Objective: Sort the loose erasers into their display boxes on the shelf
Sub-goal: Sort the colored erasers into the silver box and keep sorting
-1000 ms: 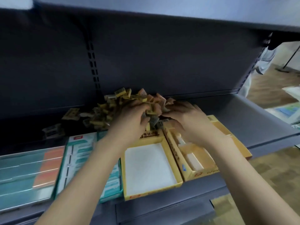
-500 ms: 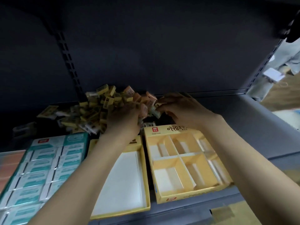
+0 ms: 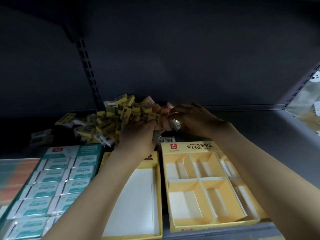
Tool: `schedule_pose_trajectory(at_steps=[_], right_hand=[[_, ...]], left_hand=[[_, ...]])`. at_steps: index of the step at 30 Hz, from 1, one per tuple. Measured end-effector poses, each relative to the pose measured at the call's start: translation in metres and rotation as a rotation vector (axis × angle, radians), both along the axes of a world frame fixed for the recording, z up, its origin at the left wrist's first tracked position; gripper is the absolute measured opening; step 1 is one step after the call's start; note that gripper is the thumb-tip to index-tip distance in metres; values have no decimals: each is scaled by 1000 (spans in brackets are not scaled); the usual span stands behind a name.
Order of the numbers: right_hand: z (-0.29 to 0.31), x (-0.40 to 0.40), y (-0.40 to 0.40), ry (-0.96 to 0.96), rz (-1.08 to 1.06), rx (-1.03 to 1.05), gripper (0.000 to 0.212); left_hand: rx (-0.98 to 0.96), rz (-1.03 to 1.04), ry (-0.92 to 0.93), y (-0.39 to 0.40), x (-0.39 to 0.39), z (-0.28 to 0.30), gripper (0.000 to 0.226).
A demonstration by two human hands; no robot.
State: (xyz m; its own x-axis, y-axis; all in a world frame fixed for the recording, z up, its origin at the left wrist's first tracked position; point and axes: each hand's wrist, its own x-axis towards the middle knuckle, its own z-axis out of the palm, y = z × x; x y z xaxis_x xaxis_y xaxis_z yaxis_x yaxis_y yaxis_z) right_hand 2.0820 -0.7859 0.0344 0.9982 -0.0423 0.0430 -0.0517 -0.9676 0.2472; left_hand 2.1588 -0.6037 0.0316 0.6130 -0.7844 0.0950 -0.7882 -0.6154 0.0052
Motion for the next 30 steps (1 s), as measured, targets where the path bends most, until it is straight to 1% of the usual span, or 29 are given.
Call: schedule_pose_trajectory(at_steps=[3, 6, 9, 11, 14, 16, 18, 19, 20, 22, 24, 26, 28, 30], right_hand=[[2, 0, 5, -59, -9, 56, 58], [4, -4, 11, -90, 12, 121, 51], [6, -11, 13, -140, 22, 246, 35], [8, -10, 13, -131, -16, 283, 22], [10, -8, 17, -98, -53, 324, 9], [16, -7, 21, -108, -123, 351, 17], [25, -4, 28, -140, -168, 365, 11], [29, 0, 34, -172, -165, 362, 16], [35, 4, 42, -208, -147, 358, 20], [46, 13, 66, -269, -116, 347, 24], [54, 23, 96, -283, -114, 338, 27], [55, 33, 129, -275, -131, 365, 29], [53, 40, 162, -275, -177, 427, 29], [50, 44, 196, -265, -208, 468, 29]], left_hand=[[-33, -20, 47, -1, 0, -3, 35], [-106, 1, 101, -2, 0, -6, 35], [-198, 14, 104, -1, -1, -5, 37], [-260, 2, 94, 3, 1, -1, 31], [-358, -9, 145, 15, 3, 9, 20], [-424, -4, 227, 27, 5, 16, 16], [-503, 5, 321, 41, 8, 23, 14], [-536, 3, 347, 48, 10, 26, 13], [-560, 1, 359, 56, 11, 28, 14], [-597, 10, 347, 71, 17, 28, 25], [-631, 43, 356, 89, 22, 28, 32], [-672, 53, 398, 112, 31, 26, 32], [-722, 37, 482, 139, 37, 26, 28], [-773, 17, 648, 167, 44, 29, 26]])
